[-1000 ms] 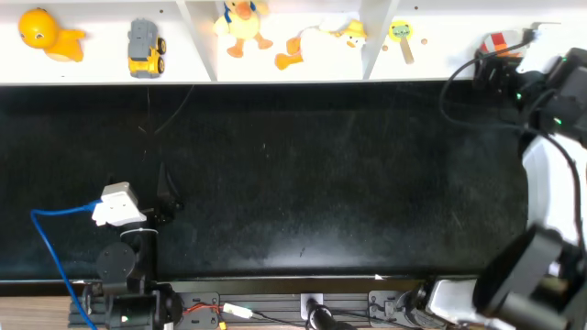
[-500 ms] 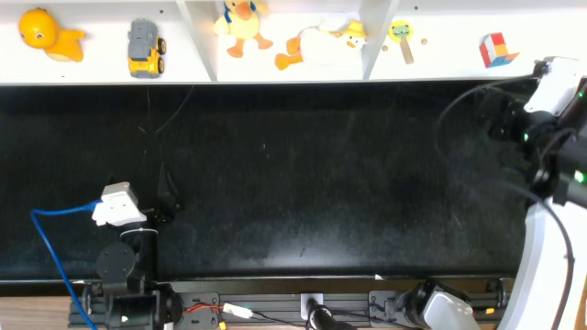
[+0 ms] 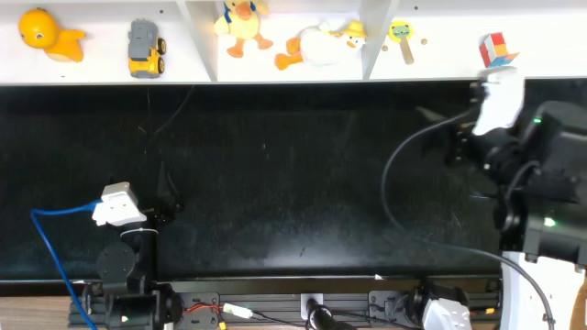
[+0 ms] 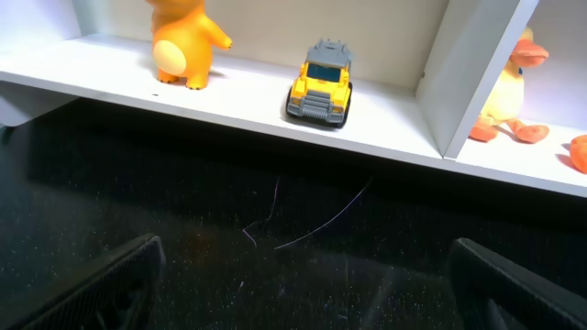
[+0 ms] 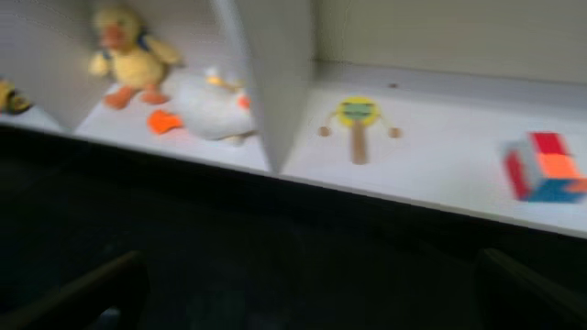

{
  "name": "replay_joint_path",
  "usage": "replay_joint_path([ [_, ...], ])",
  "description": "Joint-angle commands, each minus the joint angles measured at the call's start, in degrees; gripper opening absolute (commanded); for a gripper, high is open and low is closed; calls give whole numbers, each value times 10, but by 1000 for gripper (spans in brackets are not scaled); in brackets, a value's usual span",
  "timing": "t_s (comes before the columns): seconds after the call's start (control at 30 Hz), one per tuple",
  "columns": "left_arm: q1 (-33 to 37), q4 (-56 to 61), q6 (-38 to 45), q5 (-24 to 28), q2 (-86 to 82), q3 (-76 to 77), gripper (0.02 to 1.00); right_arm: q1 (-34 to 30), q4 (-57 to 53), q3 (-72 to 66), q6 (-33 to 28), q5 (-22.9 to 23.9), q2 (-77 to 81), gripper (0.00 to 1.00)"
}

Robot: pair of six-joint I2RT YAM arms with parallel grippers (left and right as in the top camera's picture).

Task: Store Toys

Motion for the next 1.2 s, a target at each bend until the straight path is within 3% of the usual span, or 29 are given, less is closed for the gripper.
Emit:
replay_joint_path([
  [0.03,-4,1,-2,6,-7,-3,998,59,0,1,48,-12,-4,998],
  [0.2,-4,1,-2,6,-7,-3,998,105,-1,1,120,-21,-4,996],
  [0.5,-4,1,-2,6,-7,-3,998,109,9,1,83,17,-4,996],
  [0.6,-4,1,-2,6,-7,-3,998,114,12,1,81,56,-4,996],
  [0.73,-4,1,-2,6,-7,-3,998,146,35,-18,80,150,-27,996],
  [1.2,-4,1,-2,6,-7,-3,996,147,323,-373,124,158,-313,996],
])
